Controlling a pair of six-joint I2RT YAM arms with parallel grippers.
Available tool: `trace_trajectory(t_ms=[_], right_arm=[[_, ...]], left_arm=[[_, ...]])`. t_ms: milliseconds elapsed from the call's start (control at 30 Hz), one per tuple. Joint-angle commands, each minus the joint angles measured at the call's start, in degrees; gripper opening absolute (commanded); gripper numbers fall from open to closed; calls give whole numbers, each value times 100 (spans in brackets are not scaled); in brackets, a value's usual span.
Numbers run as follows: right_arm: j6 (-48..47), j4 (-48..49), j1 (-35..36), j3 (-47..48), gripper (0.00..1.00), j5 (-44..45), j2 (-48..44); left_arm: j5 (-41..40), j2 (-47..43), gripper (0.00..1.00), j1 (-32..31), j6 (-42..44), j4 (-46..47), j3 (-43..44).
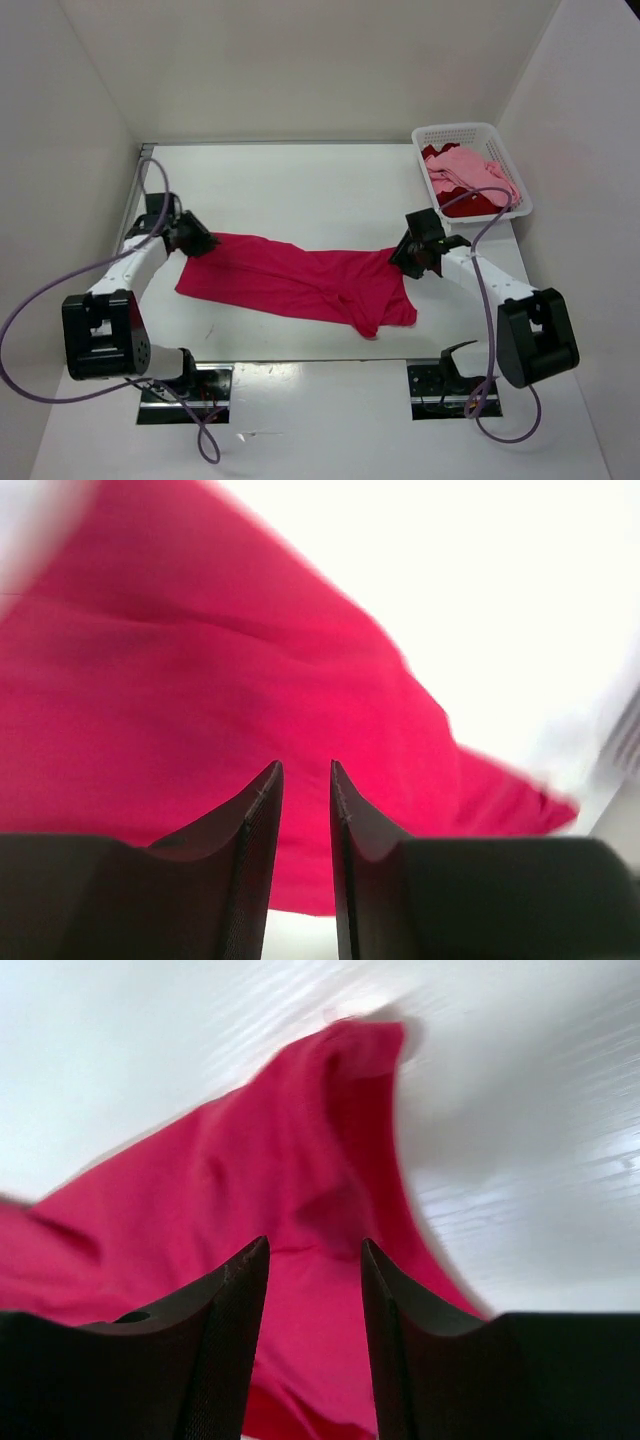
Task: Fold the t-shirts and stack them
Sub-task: Fold the other side of the tshirt into a rectangle
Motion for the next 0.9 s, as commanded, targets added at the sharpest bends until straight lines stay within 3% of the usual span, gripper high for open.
trace_trajectory(t_ms=[0, 67, 233, 400, 567, 867], right_arm=[[-211, 113, -216, 73, 49, 284, 190], [-263, 113, -409, 74, 49, 285, 190], [-325, 411, -542, -40, 50, 76, 462], [-439, 1052, -665, 152, 33, -251, 753], [-492, 1168, -779, 373, 2, -436, 823], [-606, 886, -893, 1242, 1, -322, 884]], left_arm=[[-39, 247, 33, -945, -109, 454, 146], [-92, 520, 33, -1570, -180, 570, 390], [-92, 1689, 33, -1835, -180, 815, 866], [197, 2235, 33, -1283, -251, 1044, 814], [453, 2455, 30, -492, -251, 1176, 393], [374, 2034, 30, 19, -251, 1036, 260]])
